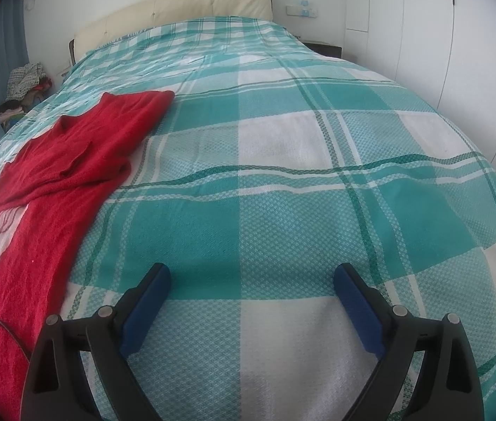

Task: Fold small clothes
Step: 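Grasp that side with the left tool and fold it over the body, then lower the left tool and grasp the sweater hem, then lift the hem with the left tool and fold it toward the collar, then grasp the folded edge of the sweater with the right tool, then fold the sweater over once more with the right tool and release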

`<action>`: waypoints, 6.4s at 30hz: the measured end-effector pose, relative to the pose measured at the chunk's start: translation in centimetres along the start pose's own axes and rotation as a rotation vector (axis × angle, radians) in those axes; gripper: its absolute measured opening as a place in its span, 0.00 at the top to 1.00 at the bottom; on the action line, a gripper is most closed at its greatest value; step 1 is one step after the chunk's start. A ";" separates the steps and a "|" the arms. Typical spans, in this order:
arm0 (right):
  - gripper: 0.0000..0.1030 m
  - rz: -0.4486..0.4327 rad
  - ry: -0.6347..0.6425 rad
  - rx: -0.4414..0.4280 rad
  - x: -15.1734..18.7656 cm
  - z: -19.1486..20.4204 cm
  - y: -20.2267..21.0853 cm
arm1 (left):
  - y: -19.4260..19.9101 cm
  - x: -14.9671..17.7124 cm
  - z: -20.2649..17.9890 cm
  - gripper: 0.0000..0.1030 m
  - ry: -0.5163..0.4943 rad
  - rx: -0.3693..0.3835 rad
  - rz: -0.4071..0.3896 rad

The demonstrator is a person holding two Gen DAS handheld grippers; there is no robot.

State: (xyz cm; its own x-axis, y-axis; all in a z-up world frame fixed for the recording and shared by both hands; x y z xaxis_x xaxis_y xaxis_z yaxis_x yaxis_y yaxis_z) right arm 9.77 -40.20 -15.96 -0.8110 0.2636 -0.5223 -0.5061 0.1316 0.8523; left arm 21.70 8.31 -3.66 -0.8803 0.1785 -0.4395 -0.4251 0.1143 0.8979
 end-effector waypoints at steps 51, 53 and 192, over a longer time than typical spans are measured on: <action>0.29 0.281 0.140 -0.616 10.0 7.0 9.3 | -2.3 18.0 -5.9 0.30 -0.008 0.079 0.176; 0.36 0.309 0.160 -0.622 10.3 7.9 8.0 | -2.2 18.0 -5.8 0.39 0.001 0.099 0.178; 0.38 0.278 0.352 -0.835 -13.2 40.3 -1.1 | -6.2 3.7 9.3 0.07 0.482 0.060 -0.091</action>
State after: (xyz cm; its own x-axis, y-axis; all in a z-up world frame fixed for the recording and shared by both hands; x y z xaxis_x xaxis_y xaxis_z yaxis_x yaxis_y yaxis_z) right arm 32.89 -5.32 -8.93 -0.9072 -0.1385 -0.3972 -0.2169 -0.6550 0.7238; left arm 23.05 17.36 -11.05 -0.8434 -0.3058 -0.4419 -0.5043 0.1667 0.8473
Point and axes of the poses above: each gripper's, at about its wrist camera, not at the fingertips, and y roughly against the way its jaws point, z to its left, x to its underside, the point moved 2 cm from there along -y, roughly the way its jaws point, and after that the axes turned 11 degrees about z, right-handed, at the moved point
